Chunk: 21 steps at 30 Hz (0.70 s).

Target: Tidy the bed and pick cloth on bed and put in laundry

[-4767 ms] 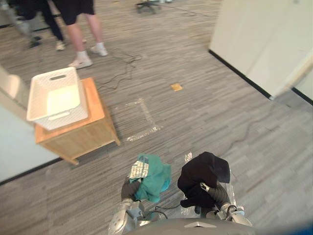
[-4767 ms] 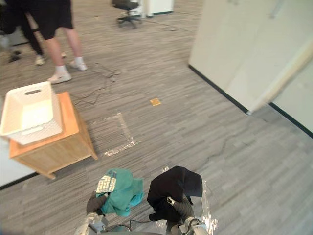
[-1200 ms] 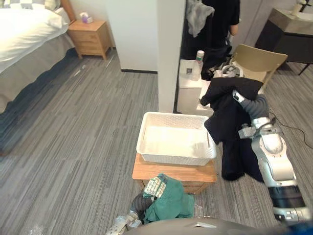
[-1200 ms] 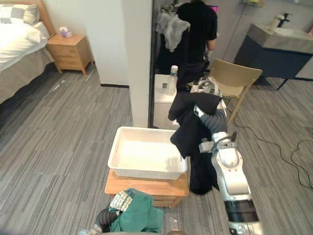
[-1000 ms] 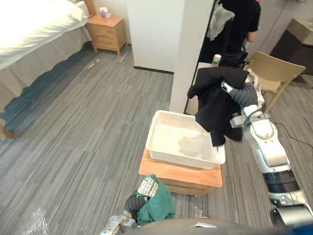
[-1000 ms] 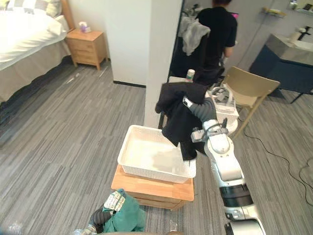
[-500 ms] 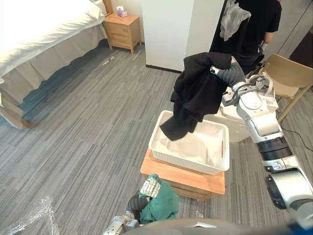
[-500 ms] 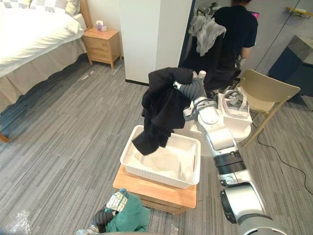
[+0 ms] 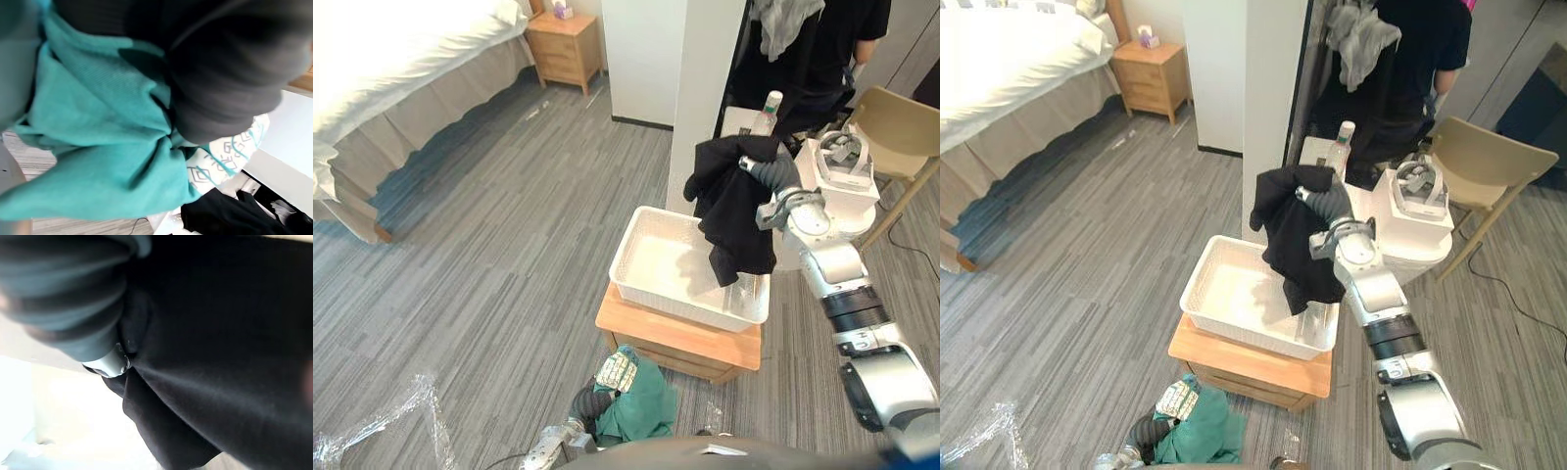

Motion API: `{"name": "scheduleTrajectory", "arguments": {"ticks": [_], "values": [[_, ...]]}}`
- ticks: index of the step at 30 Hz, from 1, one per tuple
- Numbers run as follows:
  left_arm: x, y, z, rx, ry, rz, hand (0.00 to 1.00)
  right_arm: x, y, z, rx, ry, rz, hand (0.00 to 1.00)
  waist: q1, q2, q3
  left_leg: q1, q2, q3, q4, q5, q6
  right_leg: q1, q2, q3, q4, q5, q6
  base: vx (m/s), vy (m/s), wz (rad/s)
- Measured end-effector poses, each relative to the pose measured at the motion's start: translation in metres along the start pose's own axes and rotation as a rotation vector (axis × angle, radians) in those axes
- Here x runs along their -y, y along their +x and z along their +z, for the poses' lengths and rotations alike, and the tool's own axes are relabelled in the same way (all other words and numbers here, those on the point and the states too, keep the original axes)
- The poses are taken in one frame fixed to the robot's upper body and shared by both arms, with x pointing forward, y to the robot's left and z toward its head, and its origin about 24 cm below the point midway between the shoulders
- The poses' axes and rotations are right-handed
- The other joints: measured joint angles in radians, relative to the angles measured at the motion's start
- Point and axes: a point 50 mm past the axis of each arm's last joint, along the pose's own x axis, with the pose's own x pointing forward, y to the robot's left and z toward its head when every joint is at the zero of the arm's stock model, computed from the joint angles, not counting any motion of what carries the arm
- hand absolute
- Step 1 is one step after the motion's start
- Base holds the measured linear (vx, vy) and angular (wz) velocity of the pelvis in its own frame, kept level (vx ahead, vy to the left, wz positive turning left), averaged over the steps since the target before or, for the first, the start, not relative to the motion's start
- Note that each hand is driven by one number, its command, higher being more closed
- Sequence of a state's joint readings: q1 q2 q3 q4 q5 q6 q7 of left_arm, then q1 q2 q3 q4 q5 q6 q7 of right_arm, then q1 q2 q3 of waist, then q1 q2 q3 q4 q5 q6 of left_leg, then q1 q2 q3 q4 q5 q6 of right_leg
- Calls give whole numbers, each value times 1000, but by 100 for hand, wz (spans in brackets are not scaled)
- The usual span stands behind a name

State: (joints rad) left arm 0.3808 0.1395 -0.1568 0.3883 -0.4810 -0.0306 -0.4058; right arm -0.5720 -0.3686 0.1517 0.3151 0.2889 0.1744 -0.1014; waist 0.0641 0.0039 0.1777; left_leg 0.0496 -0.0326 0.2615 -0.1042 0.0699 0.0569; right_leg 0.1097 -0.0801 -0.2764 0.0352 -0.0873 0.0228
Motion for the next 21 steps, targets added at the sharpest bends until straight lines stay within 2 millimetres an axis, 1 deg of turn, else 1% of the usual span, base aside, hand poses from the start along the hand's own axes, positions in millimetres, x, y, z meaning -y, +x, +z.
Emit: {"name": "scheduleTrajectory", "arguments": {"ticks": [2, 4, 7, 8, 9, 10, 11, 13, 14, 16, 17, 21], "values": [[3, 8, 13, 38, 20, -13, 100, 2, 1, -11, -37, 28, -31, 100, 8, 12, 35, -25, 8, -1, 0, 5, -6, -23, 8, 0, 1, 8, -7, -84, -15, 0], [5, 14, 24, 75, 32, -23, 100, 4, 4, -13, -38, 25, -55, 100, 11, 23, 69, -56, 14, -2, 0, 18, -7, -56, 13, -3, 3, 15, -10, -83, 2, 1], [7, 23, 42, 125, 61, -45, 100, 10, 16, -9, -42, 7, -84, 100, 11, 47, 151, -99, 21, -4, 1, 38, -7, -104, 16, -9, 20, 28, -15, -47, 20, 2], [7, 24, 46, 137, 67, -48, 100, 12, 19, -7, -39, 4, -93, 100, 11, 52, 166, -105, 21, -5, 1, 42, -6, -110, 17, -11, 20, 30, -15, -24, 25, 4], [7, 25, 53, 167, 73, -49, 100, 16, 23, -1, -29, 8, -107, 100, 12, 55, 197, -110, 23, -6, 3, 46, -6, -117, 18, -11, 26, 30, -15, -4, 18, 4], [6, 25, 57, 191, 63, -45, 100, 18, 27, 5, -15, 4, -110, 100, 13, 57, 211, -124, 24, -6, 5, 50, -5, -135, 18, -11, 34, 30, -15, 0, 0, 0], [5, 25, 60, 202, 51, -42, 100, 19, 29, 7, -11, -1, -111, 100, 15, 59, 212, -137, 24, -7, 6, 53, -6, -148, 18, -11, 35, 30, -15, 35, 0, 2], [5, 29, 70, 236, 59, -48, 100, 32, 34, 16, 5, -33, -128, 100, 36, 72, 236, -147, 24, -10, 6, 65, 3, -160, 18, -11, 41, 30, -16, 49, -9, 3], [5, 29, 73, 252, 64, -48, 100, 35, 36, 18, 3, -41, -135, 0, 39, 74, 241, -152, 24, -13, 6, 65, 3, -166, 18, -12, 44, 28, -19, 22, -8, 5], [4, 30, 78, 272, 75, -48, 100, 39, 39, 21, -3, -47, -141, 0, 42, 77, 242, -172, 24, -24, 6, 69, 0, -181, 18, -21, 48, 25, -22, 37, -19, 12], [2, 30, 82, 276, 86, -48, 100, 40, 41, 20, -16, -47, -141, 0, 48, 77, 242, -178, 25, -25, 6, 71, 0, -190, 19, -22, 51, 24, -25, 57, -31, 9], [-2, 30, 88, 300, 94, -36, 100, 40, 41, 6, -83, -60, -138, 0, 60, 79, 243, -180, 25, -28, 6, 71, -1, -191, 20, -22, 55, 19, -32, 39, -21, 2]]}}
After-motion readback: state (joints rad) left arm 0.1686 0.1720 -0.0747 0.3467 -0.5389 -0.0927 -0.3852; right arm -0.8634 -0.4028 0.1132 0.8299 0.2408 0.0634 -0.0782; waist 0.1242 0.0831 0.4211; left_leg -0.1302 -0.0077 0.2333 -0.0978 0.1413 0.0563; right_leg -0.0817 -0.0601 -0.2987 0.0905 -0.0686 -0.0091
